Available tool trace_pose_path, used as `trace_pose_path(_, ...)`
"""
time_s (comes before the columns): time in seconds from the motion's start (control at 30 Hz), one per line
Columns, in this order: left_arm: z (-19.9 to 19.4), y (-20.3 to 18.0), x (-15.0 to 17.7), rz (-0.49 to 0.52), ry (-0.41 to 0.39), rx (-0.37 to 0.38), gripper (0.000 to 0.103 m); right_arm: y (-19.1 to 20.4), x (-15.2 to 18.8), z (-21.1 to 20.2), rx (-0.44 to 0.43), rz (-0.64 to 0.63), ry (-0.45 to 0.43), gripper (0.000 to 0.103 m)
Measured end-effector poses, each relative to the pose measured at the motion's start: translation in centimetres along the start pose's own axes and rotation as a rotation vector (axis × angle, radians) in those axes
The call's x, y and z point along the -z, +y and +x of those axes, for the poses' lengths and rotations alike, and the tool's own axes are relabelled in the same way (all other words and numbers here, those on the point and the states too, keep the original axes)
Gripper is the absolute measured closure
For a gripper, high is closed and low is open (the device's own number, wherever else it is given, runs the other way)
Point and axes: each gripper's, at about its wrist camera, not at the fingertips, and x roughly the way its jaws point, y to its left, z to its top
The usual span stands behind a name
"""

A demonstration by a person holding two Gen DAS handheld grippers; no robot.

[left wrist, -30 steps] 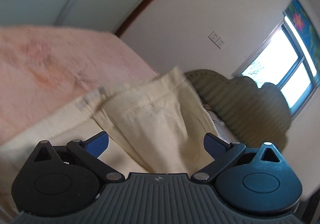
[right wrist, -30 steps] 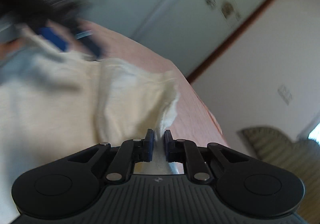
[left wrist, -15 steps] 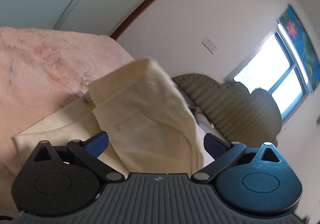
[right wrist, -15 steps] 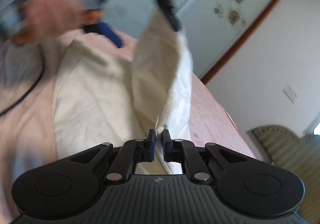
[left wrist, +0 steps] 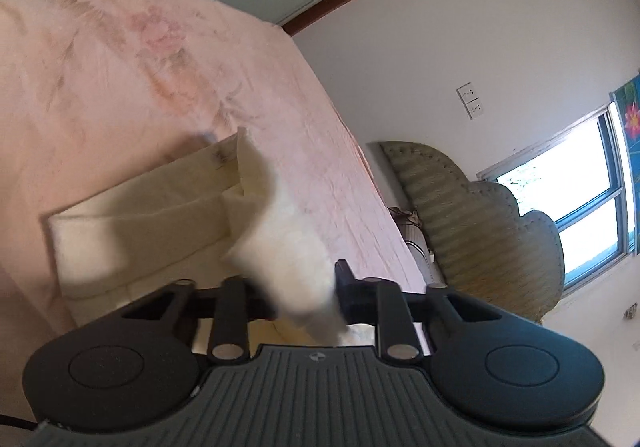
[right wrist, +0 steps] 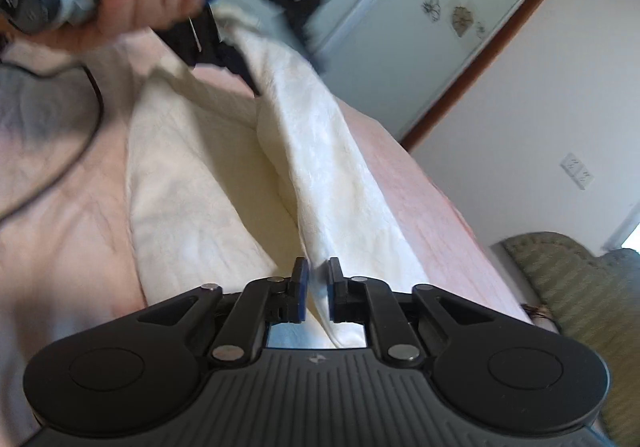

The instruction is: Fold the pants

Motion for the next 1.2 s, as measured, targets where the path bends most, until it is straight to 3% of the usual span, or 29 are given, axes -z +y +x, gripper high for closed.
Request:
trace_pose_path(0.07, 0.0, 0.1, -0.3, 0.030, 0.000, -0.006, 0.088, 0.2, 0.7, 0.0, 0.057, -0.027, 0.016, 0.074)
trace_pose_path(0.3, 0.0, -0.9, 0.1, 0.160, -0.020, -0.057, 0.091, -3.1, 4.6, 1.2, 0.172, -0.069, 0.210, 0.074)
trace_pose_path(0.4, -0.1, -1.8, 0.8, 0.236, -0.042, -0.103, 0.091, -4.3, 6.2, 2.0, 0.085, -0.178, 0.242, 0.074)
trace_pose_path(0.5, -0.1, -2.0, 0.8, 0.266, -0.044, -0.103, 0.091, -5.1, 5.8, 2.7, 0.042, -0.250, 0.265, 0.075)
trace_pose_path(0.53, -0.2, -2.1, 0.6, 0.275, -0.045, -0.098, 0.092, -5.2, 5.5, 2.7, 0.029, -0.240, 0.282, 0.082)
trace_pose_path(0.57, -0.4, -2.1, 0.4, 0.291, -0.051, -0.093, 0.094, -5.4, 5.2, 2.7, 0.011, -0.233, 0.295, 0.096)
trace_pose_path(0.67, -1.1, -2.2, -0.2, 0.341, -0.063, -0.072, 0.096, -4.7, 4.4, 1.6, 0.001, -0.270, 0.300, 0.098)
trace_pose_path(0.83, -1.7, -1.2, -0.6, 0.374, -0.020, -0.087, 0.096, -3.1, 4.3, -4.0, -0.036, -0.188, 0.265, 0.098)
trace_pose_path(0.93, -1.1, -0.2, 0.3, 0.419, 0.017, -0.172, 0.096, -1.2, 4.2, -6.4, -0.081, -0.155, 0.261, 0.098)
trace_pose_path(1.0, -0.9, 0.6, 0.9, 0.421, 0.033, -0.220, 0.096, 0.0, 4.5, -6.9, -0.102, -0.137, 0.264, 0.098)
trace_pose_path(1.07, -1.3, 0.9, 0.9, 0.424, 0.033, -0.221, 0.096, 0.9, 4.8, -7.1, -0.100, -0.123, 0.265, 0.098)
trace_pose_path(1.13, -1.8, 0.4, 1.1, 0.480, 0.027, -0.222, 0.094, 0.8, 4.9, -7.1, -0.092, -0.114, 0.265, 0.098)
trace_pose_path(1.2, -1.4, 0.0, 1.6, 0.561, 0.032, -0.274, 0.088, 0.4, 5.1, -7.4, -0.099, -0.086, 0.266, 0.099)
